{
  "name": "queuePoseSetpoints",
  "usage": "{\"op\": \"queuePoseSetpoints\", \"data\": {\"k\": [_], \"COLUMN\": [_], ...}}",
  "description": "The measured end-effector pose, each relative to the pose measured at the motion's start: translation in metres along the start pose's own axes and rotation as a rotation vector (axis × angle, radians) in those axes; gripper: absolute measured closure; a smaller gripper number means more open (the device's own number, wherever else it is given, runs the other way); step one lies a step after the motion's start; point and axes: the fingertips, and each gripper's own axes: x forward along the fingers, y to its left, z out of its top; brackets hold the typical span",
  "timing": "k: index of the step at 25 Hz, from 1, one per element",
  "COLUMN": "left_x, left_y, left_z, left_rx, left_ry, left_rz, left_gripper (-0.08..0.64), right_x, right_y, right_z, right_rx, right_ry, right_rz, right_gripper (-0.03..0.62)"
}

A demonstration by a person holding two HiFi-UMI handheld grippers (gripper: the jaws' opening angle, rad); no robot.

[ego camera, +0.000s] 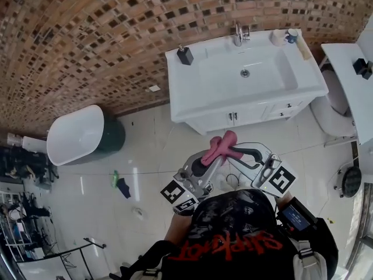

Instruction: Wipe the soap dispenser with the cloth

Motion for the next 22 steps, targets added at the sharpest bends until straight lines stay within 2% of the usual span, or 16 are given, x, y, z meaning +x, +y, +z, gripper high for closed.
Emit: {"op": "queuePoseSetpoints", "data": {"k": [2, 3, 7, 13, 19, 22], "left_x": [-0.016, -0.025, -0.064, -0.106, -0.112, -0.111], "left_y": [0.007, 0.012, 0.034, 0.056, 0.067, 0.071], "left_z": [0.014, 0.022, 0.044, 0.051, 0.052, 0.053], "left_rx": [-0.012, -0.014, 0.01, 0.06, 0.055, 0.047], "left_ry": [-0.055, -0.078, -0.105, -0.104, -0.116, -0.111], "left_rz": [0.041, 0.065, 0.153, 0.245, 0.253, 0.231], "left_gripper": [0.517, 0.517, 0.517, 0.517, 0.517, 0.517], "right_x": [-0.01, -0.016, -0.026, -0.013, -0.005, -0.003], "right_y": [-0.017, -0.027, -0.048, -0.046, -0.044, -0.045], "right_z": [0.014, 0.019, 0.036, 0.026, 0.026, 0.022], "right_rx": [-0.008, -0.031, -0.085, -0.099, -0.109, -0.117], "right_ry": [-0.061, -0.074, -0.083, -0.023, 0.017, 0.061], "right_rz": [-0.109, -0.16, -0.287, -0.31, -0.313, -0.355], "right_gripper": [0.579, 0.592, 0.592, 0.592, 0.592, 0.592]}}
